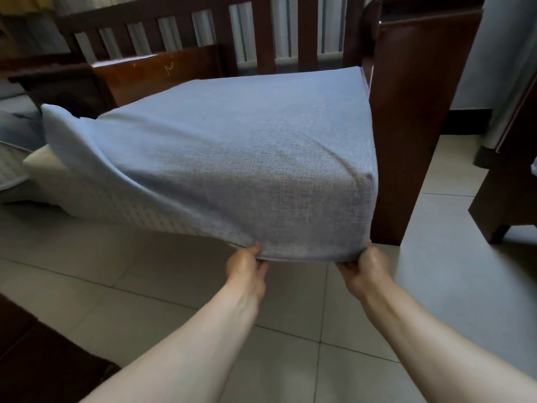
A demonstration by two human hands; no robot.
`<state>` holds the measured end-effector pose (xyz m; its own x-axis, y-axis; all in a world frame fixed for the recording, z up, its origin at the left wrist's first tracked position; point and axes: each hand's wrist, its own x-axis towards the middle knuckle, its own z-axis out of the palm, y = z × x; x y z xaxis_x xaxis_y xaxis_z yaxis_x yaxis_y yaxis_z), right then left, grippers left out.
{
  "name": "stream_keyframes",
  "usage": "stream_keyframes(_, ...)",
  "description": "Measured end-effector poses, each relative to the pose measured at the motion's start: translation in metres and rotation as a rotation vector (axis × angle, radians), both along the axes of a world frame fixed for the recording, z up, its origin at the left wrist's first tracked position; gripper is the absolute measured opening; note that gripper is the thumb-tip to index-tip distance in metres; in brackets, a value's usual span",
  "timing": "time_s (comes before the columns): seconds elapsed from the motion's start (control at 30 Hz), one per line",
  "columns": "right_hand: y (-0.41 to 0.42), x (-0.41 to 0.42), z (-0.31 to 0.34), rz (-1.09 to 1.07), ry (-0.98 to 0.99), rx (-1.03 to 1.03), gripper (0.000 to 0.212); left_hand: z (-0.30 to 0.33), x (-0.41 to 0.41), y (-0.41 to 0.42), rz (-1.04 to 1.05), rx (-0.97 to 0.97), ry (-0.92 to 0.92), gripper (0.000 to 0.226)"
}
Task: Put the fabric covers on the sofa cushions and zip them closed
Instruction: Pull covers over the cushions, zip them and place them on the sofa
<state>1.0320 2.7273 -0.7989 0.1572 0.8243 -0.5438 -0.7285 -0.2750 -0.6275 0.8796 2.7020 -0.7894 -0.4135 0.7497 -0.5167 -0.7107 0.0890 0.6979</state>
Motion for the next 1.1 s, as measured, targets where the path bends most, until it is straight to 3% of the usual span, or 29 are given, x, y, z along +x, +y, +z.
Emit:
stream_keyframes(0.17,-0.018,-0.012,0.000,-0.070,-0.092,-0.055,0.032,-0.012,-0.017,0.000,-0.170,0.013,0.001,0.031)
stream_keyframes(0.27,-0.040,-0.044,-0.007,0.093,-0.224,-0.124,0.030,-0.008,-0.043,-0.001,-0.369,-0.032,0.080,0.014)
stream_keyframes(0.37,-0.050,-0.089,-0.010,0.314,-0.624,0.043,0.020,0.003,-0.078,0.000,-0.321,-0.032,0.053,0.023)
stream_keyframes(0.47,-0.050,-0.130,0.001,0.434,-1.191,0.463,0.018,0.010,-0.117,-0.001,-0.268,0.028,0.018,0.025)
stream_keyframes(0.57,-0.051,-0.163,0.020,0.351,-1.591,0.834,0.019,0.019,-0.144,-0.001,-0.263,0.133,-0.046,0.026)
stream_keyframes(0.73,-0.031,-0.199,0.043,0.098,-2.164,1.112,0.024,0.023,-0.161,0.011,-0.306,0.309,-0.158,0.024)
stream_keyframes(0.97,-0.010,-0.186,0.020,0.137,-2.470,1.232,0.045,0.019,-0.171,0.004,-0.460,0.450,-0.203,0.025)
stream_keyframes(1.1,0.000,-0.184,0.010,0.081,-2.548,1.283,0.042,0.012,-0.183,0.005,-0.492,0.333,-0.003,0.021)
